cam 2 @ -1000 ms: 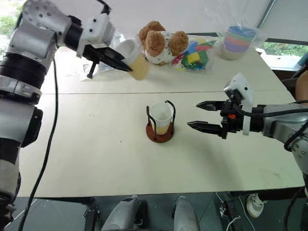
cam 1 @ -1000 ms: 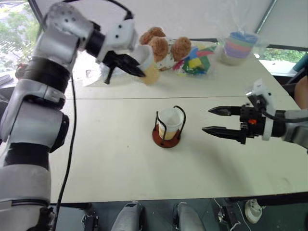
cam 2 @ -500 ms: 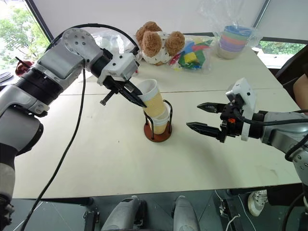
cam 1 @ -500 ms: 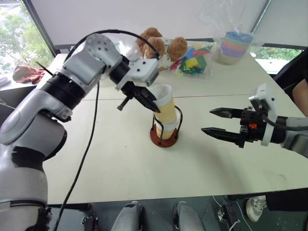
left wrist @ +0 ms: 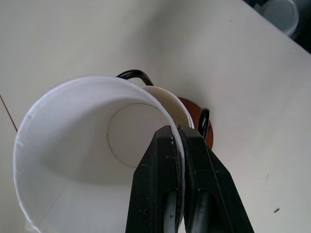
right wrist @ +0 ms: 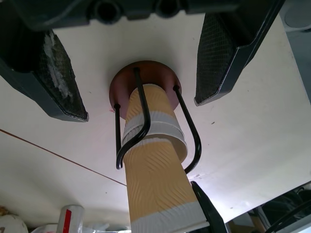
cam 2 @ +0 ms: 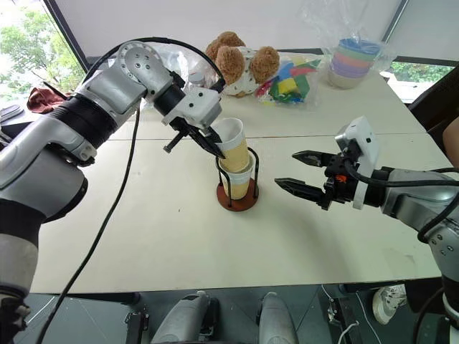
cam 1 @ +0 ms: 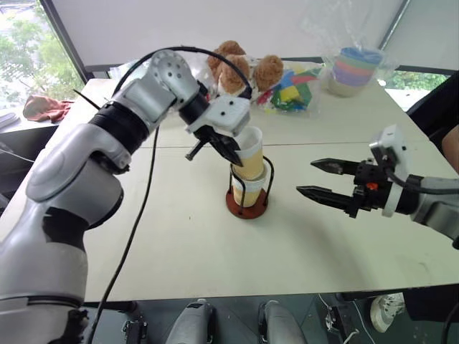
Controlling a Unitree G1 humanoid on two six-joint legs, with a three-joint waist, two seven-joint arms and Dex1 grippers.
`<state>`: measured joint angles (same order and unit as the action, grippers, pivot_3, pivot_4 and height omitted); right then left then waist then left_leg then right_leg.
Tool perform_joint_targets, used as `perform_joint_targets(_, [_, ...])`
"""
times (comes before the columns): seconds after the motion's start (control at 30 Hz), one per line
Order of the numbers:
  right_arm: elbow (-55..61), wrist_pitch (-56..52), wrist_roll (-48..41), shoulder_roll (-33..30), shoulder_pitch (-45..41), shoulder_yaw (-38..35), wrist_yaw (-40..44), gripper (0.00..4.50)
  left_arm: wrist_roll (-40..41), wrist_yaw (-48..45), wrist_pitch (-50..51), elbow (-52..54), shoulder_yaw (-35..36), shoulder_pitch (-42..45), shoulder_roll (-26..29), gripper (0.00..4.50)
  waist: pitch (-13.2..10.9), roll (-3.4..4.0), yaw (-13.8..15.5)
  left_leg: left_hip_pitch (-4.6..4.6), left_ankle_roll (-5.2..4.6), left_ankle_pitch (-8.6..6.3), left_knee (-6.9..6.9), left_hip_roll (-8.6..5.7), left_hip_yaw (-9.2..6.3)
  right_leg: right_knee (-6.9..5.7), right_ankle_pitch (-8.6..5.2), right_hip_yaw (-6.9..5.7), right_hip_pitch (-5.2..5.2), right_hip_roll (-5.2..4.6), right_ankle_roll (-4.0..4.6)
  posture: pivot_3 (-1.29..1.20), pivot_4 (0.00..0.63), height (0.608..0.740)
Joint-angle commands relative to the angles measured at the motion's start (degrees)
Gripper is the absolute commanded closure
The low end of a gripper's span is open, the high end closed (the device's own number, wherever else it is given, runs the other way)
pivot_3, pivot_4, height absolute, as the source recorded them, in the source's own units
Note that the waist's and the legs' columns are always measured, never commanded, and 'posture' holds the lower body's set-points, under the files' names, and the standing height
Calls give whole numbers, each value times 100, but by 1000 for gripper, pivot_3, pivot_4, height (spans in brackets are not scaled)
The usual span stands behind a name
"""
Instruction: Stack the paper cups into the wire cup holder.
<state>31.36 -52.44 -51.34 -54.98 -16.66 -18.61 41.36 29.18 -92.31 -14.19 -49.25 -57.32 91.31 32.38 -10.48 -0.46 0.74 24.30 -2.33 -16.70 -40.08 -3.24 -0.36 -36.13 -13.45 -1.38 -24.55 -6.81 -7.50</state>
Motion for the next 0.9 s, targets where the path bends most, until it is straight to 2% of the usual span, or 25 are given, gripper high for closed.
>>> perform_joint_targets(0.03, [170, 76, -77, 28, -25, -146, -77, 689, 34, -19, -140, -118, -25, 275, -51, 4397, 0, 0, 2, 0, 0, 0, 0, 0, 0, 0, 0, 0, 0, 0, 0, 0, 150, 740])
perform_joint_targets(0.13, [194, 91, -100, 79, 33, -159, -136, 689, 218, -19, -60, -35, -35, 309, -67, 3569, 0, 0, 1, 0, -1, -1, 0, 0, -1, 0, 0, 0, 0, 0, 0, 0, 150, 740])
perform_joint_targets(0.2, [189, 110, -90, 94, 48, -143, -147, 689, 329, -19, 22, 25, 22, 314, -66, 2606, 0, 0, -3, 0, -1, -1, 0, 0, -1, -1, 0, 0, 0, 0, 0, 0, 150, 740])
perform_joint_targets(0.23, [184, 118, -83, 97, 51, -135, -146, 689, 373, -19, 56, 43, 55, 316, -68, 1982, 0, 0, -3, 0, -1, -1, 0, 0, -1, 0, 0, 0, 0, 0, 0, 0, 150, 740])
perform_joint_targets(0.37, [89, 172, -35, 119, -27, -28, -105, 689, 414, -19, 260, -140, 550, 392, -174, 28, 0, 0, 1, 0, -1, -1, -1, 0, -1, 0, 0, 0, 0, 0, 0, 0, 150, 740])
perform_joint_targets(0.57, [-298, 385, 174, 146, -167, 182, 100, 689, 520, -19, 1177, 76, 2045, 276, 190, 28, 0, 0, -33, 0, -2, -1, 1, 1, 0, -2, 0, -1, -4, 2, -1, 0, 150, 740])
perform_joint_targets(0.8, [-820, 600, 438, 238, -641, 599, 404, 689, 121, -19, 1854, 851, 2749, -222, 445, 28, 0, 1, -3, -4, 0, 1, -2, 2, 0, -5, 0, 0, 1, 2, -1, 0, 150, 740])
perform_joint_targets(0.9, [-905, 649, 520, 246, -696, 665, 480, 689, -7, -19, 1950, 1020, 2694, -396, 462, 28, 0, -1, 10, -2, 0, 1, -3, 2, -2, -6, 0, -4, 2, 2, -1, 0, 150, 740])
